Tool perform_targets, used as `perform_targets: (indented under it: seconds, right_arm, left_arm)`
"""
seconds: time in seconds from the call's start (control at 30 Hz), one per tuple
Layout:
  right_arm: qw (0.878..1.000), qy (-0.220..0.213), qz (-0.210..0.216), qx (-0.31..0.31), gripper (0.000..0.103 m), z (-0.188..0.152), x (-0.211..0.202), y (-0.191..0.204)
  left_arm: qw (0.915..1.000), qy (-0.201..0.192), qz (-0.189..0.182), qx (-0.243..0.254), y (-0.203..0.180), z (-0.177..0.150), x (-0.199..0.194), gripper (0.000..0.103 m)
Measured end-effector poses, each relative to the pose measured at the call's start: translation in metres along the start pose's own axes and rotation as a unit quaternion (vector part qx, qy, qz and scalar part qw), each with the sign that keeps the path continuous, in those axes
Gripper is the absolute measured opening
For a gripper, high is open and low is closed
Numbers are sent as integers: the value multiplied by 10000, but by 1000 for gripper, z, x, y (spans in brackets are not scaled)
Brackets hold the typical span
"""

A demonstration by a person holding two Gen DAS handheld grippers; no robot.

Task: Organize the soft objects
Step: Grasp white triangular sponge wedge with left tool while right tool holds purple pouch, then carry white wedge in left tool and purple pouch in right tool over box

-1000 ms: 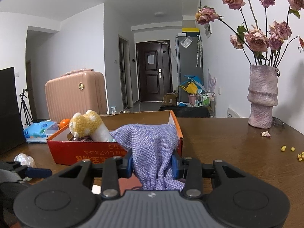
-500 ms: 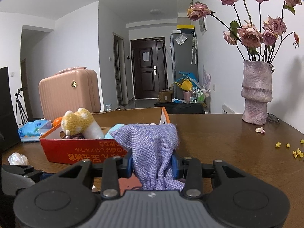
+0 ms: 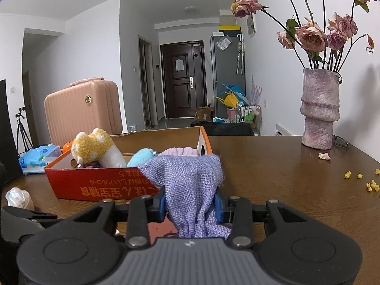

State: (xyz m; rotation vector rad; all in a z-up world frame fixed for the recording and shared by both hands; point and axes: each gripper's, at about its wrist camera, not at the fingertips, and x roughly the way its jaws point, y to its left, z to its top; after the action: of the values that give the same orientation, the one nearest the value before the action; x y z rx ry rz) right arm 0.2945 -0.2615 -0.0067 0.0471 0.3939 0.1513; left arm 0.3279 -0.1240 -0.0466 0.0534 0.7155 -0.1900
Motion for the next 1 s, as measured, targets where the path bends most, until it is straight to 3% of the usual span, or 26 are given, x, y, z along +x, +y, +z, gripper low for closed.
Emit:
perform_targets:
  seconds: [0.6, 1.0]
  right_arm:
    - [10000, 4, -29, -53, 37, -3, 3, 1]
    - [9996, -264, -46, -43, 37, 0, -4, 0]
  left_arm:
    - [9996, -256, -28, -129, 8, 2, -13, 32]
    - [9951, -882, 164, -414, 32, 11, -45, 32]
